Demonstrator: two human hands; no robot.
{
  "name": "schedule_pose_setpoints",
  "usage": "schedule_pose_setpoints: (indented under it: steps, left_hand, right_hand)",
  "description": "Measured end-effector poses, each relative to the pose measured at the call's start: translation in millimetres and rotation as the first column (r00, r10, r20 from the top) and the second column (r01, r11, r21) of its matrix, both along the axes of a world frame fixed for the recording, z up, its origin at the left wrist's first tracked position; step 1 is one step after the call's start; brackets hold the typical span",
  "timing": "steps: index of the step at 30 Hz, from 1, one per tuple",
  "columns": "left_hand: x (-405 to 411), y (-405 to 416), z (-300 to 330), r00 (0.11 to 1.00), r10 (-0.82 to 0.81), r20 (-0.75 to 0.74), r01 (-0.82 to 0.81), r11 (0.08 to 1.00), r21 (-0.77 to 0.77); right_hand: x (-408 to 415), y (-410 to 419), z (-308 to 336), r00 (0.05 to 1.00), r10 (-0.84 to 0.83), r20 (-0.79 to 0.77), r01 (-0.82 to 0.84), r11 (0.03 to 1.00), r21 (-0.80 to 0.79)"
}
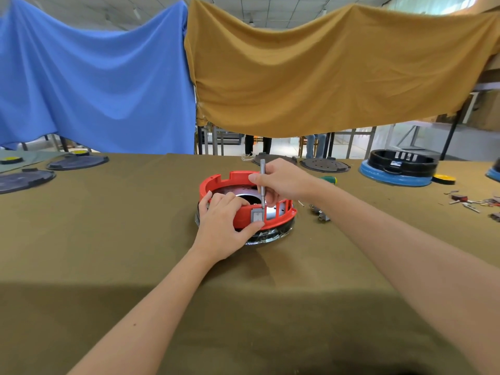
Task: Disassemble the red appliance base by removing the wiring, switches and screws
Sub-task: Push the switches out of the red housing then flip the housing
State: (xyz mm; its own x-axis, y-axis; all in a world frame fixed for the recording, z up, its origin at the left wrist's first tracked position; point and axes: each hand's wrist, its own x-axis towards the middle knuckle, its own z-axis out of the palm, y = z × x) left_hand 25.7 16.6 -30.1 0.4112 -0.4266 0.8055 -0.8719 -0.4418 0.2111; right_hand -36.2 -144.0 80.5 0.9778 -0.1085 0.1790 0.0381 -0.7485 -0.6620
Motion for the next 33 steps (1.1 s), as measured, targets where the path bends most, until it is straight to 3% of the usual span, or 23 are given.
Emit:
schedule_pose_setpoints:
  steps: [3, 7, 13, 25, 33]
  left_hand:
    - [0.7, 0.2, 0.3, 1.000, 0.009, -0.002, -0.009, 1.000, -0.004]
    - [-0.5, -0.2, 0.8, 1.000, 0.010, -0.013, -0.010, 1.000, 0.001]
    - [-1.2, 0.1, 1.4, 1.000, 0.024, -0.011, -0.024, 1.000, 0.003]
    - [1.8, 0.0, 1.4, 0.999, -0.014, -0.035, 0.013, 1.000, -0.013]
    - [2.9, -0.1, 0.3, 1.000, -0.004, -0.028, 0.004, 1.000, -0.014]
  right_hand:
    - [-11.2, 1.7, -15.1, 0.979, 0.014, 0.205, -0.056, 0.978, 0.199]
    - [-14.2, 8.1, -20.7, 0.964, 0.052, 0.262, -0.081, 0.992, 0.101]
    - [-7.4, 18.5, -17.9, 0.981, 0.057, 0.185, -0.026, 0.986, -0.164]
    - [24.2, 30.9, 13.0, 0.979, 0.082, -0.189, -0.127, 0.962, -0.240]
    - [1.3, 21.4, -6.2, 0.987, 0.121, 0.107, -0.087, 0.958, -0.273]
